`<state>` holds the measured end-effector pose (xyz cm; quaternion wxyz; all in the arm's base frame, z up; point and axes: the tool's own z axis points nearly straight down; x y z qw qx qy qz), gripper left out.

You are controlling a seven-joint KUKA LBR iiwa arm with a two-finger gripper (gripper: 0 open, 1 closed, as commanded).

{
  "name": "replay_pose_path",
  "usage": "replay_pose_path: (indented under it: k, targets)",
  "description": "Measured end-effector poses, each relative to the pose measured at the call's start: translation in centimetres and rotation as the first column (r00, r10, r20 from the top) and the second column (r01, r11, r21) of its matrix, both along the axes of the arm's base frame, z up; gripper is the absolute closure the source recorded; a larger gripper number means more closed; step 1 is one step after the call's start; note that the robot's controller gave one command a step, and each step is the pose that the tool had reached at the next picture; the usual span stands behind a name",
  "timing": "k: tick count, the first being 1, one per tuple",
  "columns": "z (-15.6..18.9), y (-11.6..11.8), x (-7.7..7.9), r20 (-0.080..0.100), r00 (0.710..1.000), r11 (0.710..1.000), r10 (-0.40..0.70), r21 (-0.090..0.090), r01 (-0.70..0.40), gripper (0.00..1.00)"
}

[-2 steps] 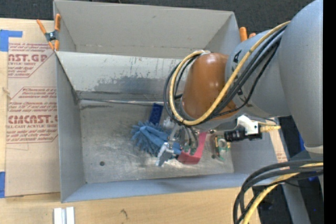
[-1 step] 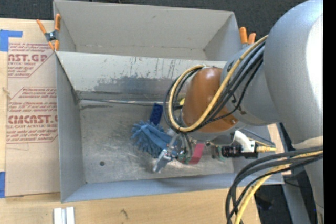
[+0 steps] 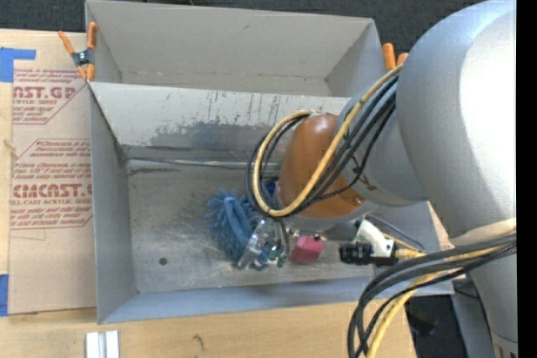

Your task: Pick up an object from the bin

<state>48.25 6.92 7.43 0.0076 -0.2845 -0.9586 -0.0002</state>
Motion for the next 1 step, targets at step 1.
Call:
replay_pose_path:
  k: [1]
  targets:
    - [0.0,0.0,0.0,0.0,1.0,1.0,0.0,0.0,0.0,1.0]
